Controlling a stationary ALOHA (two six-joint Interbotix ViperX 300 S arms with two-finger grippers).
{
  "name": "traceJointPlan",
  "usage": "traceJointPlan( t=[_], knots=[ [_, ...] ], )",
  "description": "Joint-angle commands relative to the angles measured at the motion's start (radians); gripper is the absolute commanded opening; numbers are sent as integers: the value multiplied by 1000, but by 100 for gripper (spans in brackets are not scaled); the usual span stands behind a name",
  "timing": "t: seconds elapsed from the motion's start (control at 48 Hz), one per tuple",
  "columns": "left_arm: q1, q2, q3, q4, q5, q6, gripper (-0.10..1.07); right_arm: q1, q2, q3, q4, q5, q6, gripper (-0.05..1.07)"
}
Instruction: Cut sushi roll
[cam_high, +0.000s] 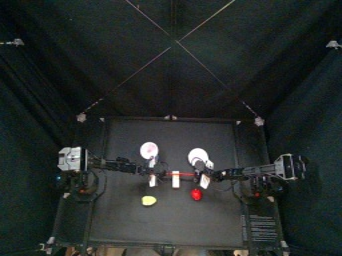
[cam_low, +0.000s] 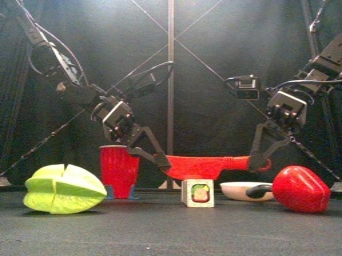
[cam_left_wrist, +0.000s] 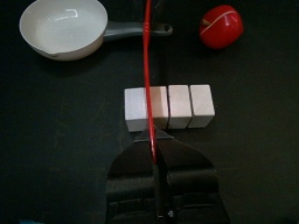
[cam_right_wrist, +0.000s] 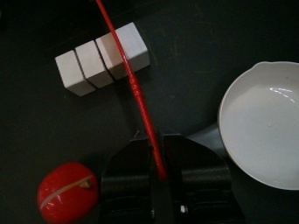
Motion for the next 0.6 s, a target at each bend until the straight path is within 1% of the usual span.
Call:
traceJointPlan(
  t=[0.0,0.583],
  knots=[
    [-29,-11,-25,6,-3,-2,21,-9,-21,-26,8,26,11,28],
    [-25,12,-32,5,9,-2,21,-15,-12,-31,8,26,11,28]
  ],
)
